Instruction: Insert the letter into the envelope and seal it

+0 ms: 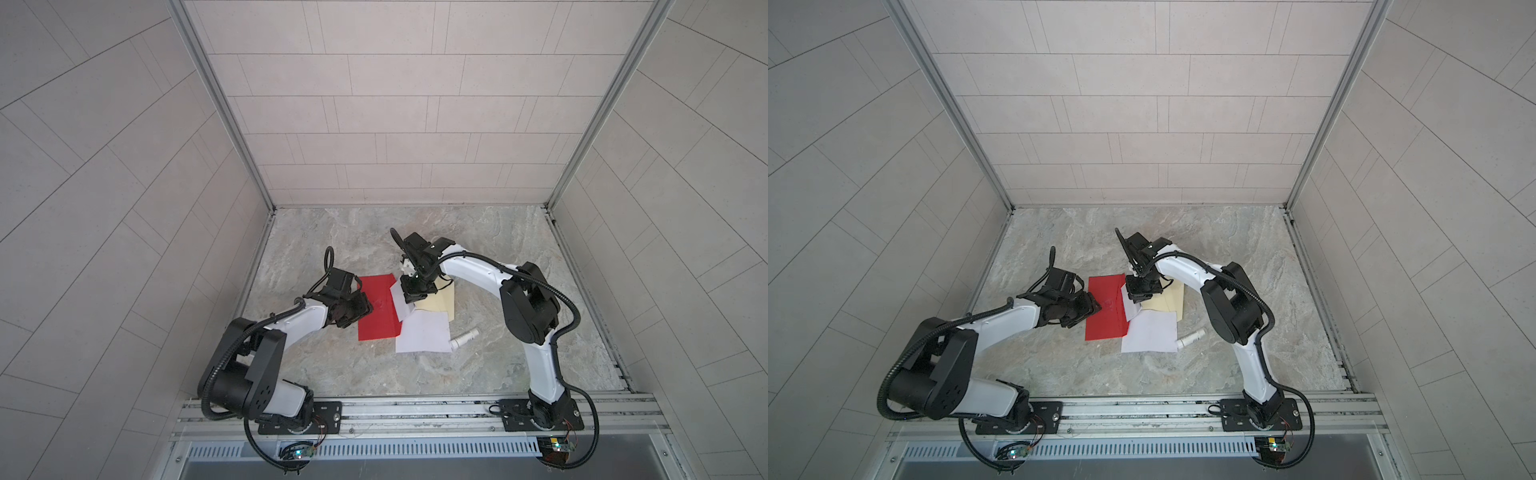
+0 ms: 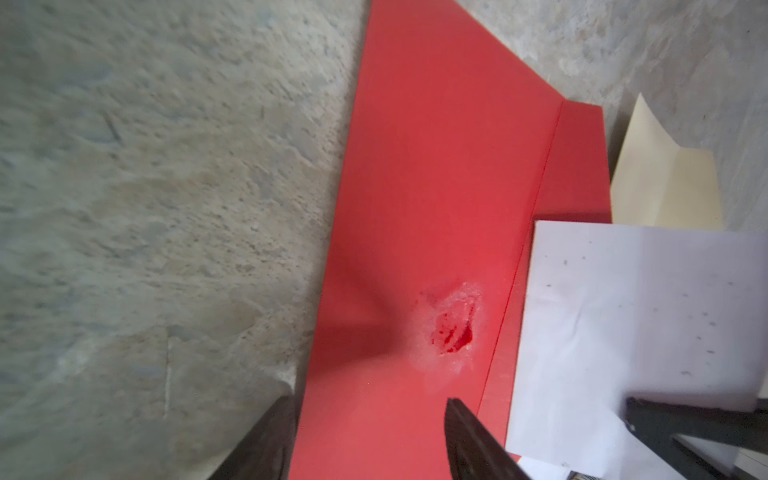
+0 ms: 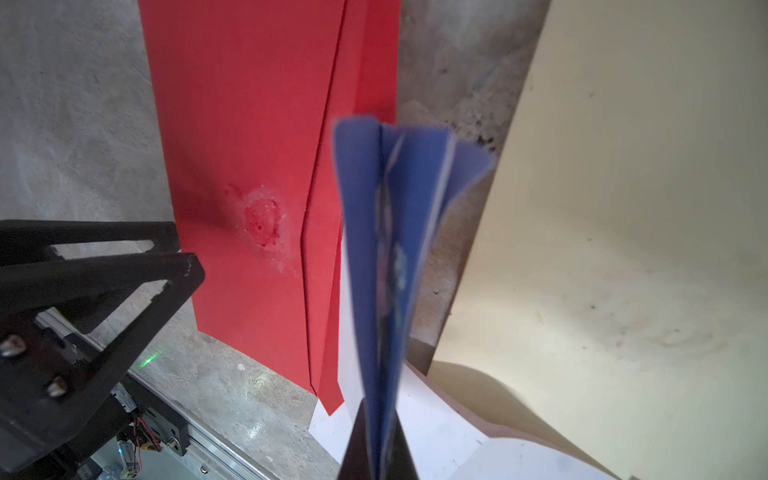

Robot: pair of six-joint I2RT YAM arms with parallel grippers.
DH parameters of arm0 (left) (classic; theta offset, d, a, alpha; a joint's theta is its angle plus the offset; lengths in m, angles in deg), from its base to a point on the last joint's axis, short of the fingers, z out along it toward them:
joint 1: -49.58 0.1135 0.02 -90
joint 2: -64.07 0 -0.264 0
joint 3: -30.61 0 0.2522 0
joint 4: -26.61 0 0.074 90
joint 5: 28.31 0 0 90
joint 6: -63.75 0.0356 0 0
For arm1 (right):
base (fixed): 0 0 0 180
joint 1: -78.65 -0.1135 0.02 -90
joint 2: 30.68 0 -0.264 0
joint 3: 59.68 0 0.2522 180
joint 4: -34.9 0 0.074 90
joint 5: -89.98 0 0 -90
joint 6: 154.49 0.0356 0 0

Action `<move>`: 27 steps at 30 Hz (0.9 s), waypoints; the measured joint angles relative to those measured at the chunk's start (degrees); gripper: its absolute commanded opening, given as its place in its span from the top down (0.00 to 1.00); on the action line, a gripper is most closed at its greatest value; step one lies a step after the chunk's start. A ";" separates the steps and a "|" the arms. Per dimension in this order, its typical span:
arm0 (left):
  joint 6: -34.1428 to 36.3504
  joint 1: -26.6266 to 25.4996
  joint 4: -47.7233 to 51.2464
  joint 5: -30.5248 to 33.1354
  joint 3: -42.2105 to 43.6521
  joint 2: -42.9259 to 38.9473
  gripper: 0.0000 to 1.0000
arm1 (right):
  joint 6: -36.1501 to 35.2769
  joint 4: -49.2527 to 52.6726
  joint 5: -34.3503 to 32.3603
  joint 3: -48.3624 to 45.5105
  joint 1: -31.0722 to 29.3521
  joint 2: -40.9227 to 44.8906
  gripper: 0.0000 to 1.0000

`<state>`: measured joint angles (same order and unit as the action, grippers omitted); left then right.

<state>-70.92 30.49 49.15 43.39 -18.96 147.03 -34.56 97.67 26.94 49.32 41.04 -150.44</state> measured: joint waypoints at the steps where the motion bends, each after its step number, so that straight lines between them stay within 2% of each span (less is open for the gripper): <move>1: 0.15 -0.07 0.00 -0.09 -0.26 0.26 0.35 | 0.02 -0.02 0.04 0.00 0.00 -0.48 1.00; 24: 0.79 -1.49 -0.76 -2.14 -4.28 5.03 0.35 | -1.22 -5.07 0.66 0.76 -1.79 -6.23 1.00; 25: 0.79 -1.53 -0.63 -2.10 -4.44 5.11 0.35 | -1.25 -5.09 1.16 1.20 -1.81 -6.67 0.97; 27: 0.76 -1.57 -0.35 -1.99 -4.59 5.18 0.36 | -1.38 -5.09 1.33 1.99 -1.84 -7.06 0.82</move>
<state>-70.15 28.92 48.80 41.40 -23.55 152.21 -35.93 92.58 28.27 51.31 39.21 -157.50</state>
